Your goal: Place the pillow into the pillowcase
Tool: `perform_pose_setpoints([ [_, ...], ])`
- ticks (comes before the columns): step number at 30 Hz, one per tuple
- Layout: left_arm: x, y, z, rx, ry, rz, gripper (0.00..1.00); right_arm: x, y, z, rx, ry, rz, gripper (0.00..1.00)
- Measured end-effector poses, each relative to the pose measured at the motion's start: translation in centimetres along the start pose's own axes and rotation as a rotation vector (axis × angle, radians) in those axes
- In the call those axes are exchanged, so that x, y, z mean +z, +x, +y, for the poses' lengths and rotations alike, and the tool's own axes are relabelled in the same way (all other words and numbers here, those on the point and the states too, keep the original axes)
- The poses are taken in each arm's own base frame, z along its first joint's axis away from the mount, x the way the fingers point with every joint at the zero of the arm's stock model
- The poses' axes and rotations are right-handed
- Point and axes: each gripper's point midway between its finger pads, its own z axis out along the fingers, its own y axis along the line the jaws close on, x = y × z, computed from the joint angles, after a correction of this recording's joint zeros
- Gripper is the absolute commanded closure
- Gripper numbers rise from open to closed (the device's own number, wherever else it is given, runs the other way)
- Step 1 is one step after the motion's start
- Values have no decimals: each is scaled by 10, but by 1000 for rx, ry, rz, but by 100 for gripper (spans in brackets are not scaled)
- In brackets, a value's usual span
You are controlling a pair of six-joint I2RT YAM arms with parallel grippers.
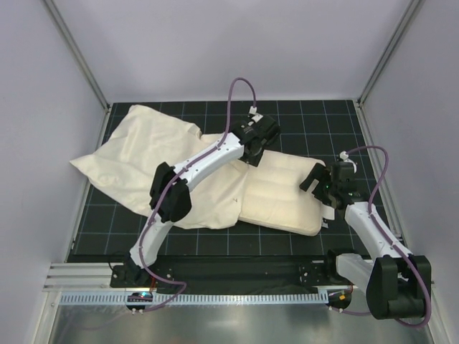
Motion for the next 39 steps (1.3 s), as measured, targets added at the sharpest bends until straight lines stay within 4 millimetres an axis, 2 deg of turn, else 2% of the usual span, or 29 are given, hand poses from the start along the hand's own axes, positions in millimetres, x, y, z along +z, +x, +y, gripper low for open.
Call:
perform_pose_setpoints([
  [4, 6, 2, 2, -5, 9, 22, 11, 0, -1, 1, 3, -2, -2, 0],
  [7, 16, 1, 3, -11, 0, 35, 16, 1, -1, 1, 9, -5, -4, 1],
  [10, 39, 10, 9, -15, -22, 85, 24, 1, 0, 2, 14, -12, -4, 5],
  [12, 57, 20, 17, -32, -27, 132, 44, 1, 0, 3, 15, -21, -6, 19],
  [13, 64, 23, 21, -46, -23, 152, 56, 1, 0, 5, 16, -30, -9, 37],
  [14, 68, 24, 25, -54, -18, 162, 82, 1, 0, 7, 16, -44, -10, 47],
  [16, 72, 23, 33, -68, -18, 169, 99, 1, -1, 13, 18, -75, -13, 74],
  [18, 73, 22, 36, -61, -19, 169, 100, -1, -1, 20, 13, -117, -17, 84],
  [22, 67, 16, 32, 5, -8, 137, 100, -6, 2, 30, -13, -202, -30, 92],
  [25, 52, 2, 20, 75, 8, 66, 100, -12, 8, 38, -33, -282, -25, 94],
  [29, 26, -19, 11, 134, 38, -46, 100, -31, 25, 55, -61, -427, 12, 96],
  [36, -8, -37, 28, 158, 93, -184, 100, -77, 35, 82, -126, -629, 20, 96],
  [39, -22, -44, 24, 158, 185, -240, 100, -91, 38, 90, -143, -693, 29, 96],
])
